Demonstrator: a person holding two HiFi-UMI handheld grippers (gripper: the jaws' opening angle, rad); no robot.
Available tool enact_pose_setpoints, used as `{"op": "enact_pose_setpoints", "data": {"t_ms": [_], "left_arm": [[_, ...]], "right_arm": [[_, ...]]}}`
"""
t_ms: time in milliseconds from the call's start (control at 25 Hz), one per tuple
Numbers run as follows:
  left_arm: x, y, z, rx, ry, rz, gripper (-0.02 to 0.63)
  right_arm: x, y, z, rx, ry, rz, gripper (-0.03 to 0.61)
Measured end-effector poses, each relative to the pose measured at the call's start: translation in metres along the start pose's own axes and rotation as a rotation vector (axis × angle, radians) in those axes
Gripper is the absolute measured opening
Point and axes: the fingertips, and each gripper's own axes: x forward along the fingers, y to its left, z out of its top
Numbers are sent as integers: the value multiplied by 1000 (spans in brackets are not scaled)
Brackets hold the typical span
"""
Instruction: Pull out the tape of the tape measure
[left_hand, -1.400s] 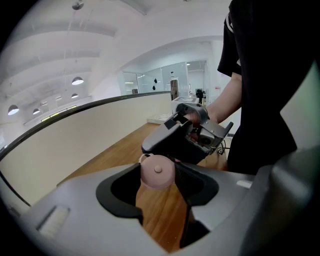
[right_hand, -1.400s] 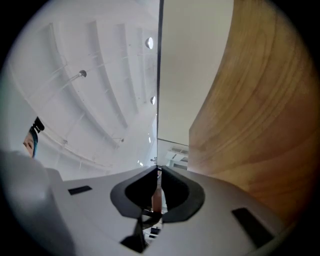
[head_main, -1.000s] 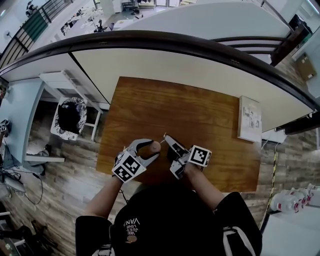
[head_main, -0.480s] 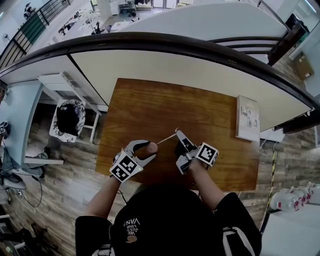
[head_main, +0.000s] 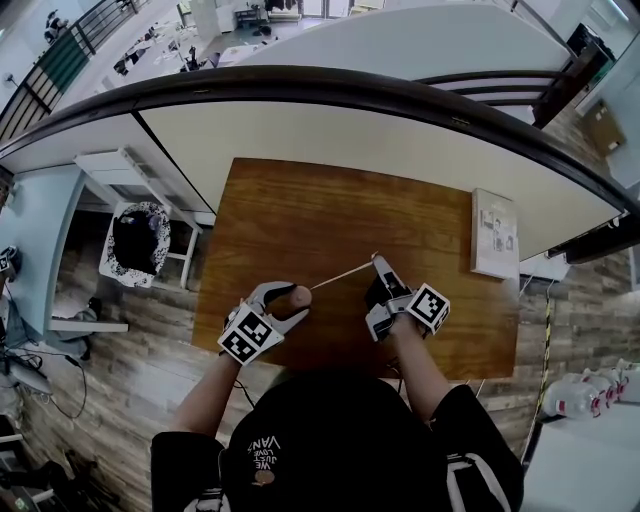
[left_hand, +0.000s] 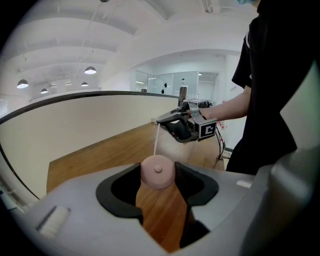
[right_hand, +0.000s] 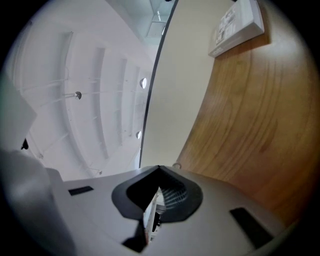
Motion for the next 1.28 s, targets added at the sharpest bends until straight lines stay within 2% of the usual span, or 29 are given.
{"op": "enact_pose_setpoints", "data": {"t_ms": [120, 400, 520, 680, 840, 960, 1120, 1280], "left_arm": [[-2, 4, -5, -13, 5, 6, 221], [6, 0, -2, 4, 2, -23, 221], [10, -2, -7, -3, 22, -30, 221], [9, 3, -9, -7, 30, -26, 221], [7, 14, -11, -32, 17, 2, 221], [11, 17, -11, -35, 18, 10, 222], [16, 23, -14, -45, 26, 33, 222], [16, 33, -22, -73, 37, 65, 222]], "right_arm": [[-7, -6, 17, -18, -36, -43, 12], [-14, -15, 29, 13, -121, -53, 12], [-21, -20, 34, 11, -142, -99, 12], [-27, -23, 48, 33, -202, -75, 12], [-27, -22, 45, -1, -170, -84, 12], [-19, -23, 31, 14, -139, -64, 12], [-13, -27, 21, 3, -105, -94, 12], [-9, -26, 17, 7, -95, -77, 12]]}}
